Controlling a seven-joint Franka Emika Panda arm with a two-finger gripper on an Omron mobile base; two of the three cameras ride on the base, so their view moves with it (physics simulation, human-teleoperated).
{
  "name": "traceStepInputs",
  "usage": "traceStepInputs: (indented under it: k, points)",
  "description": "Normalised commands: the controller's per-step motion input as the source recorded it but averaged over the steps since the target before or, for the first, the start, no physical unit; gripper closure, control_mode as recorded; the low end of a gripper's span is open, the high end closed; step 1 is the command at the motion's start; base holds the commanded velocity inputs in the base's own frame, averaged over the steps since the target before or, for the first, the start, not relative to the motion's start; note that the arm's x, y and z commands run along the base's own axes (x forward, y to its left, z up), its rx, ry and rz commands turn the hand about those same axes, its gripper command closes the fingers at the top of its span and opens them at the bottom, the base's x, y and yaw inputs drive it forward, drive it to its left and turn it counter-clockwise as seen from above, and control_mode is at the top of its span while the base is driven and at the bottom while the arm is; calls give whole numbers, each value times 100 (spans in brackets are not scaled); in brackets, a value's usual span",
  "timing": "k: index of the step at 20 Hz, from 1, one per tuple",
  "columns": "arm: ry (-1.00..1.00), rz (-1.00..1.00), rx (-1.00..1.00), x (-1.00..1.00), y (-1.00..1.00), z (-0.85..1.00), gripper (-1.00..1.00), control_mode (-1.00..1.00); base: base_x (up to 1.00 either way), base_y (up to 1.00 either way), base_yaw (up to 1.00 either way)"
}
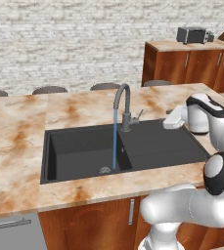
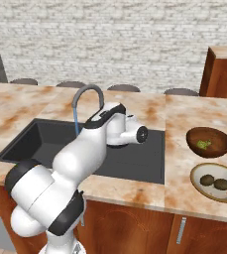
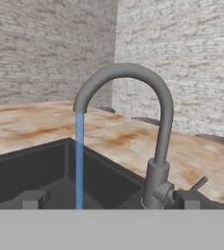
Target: Pick the kiwis from the sink and place them in one bowl. Place the broccoli in the other bowl. Then turn off the sink faucet.
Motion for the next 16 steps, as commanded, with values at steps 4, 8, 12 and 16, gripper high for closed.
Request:
traceStepInputs:
  k: [4,8,12,16]
  points:
    - [6,0,4,19,0,-13,-100,-100,0,0,0]
    - [4,0,5,19,0,-14,-100,-100,0,0,0]
    - [0,0,7,24,0,-13,-100,-100,0,0,0]
    - [0,0,7,23,0,-16,-100,-100,0,0,0]
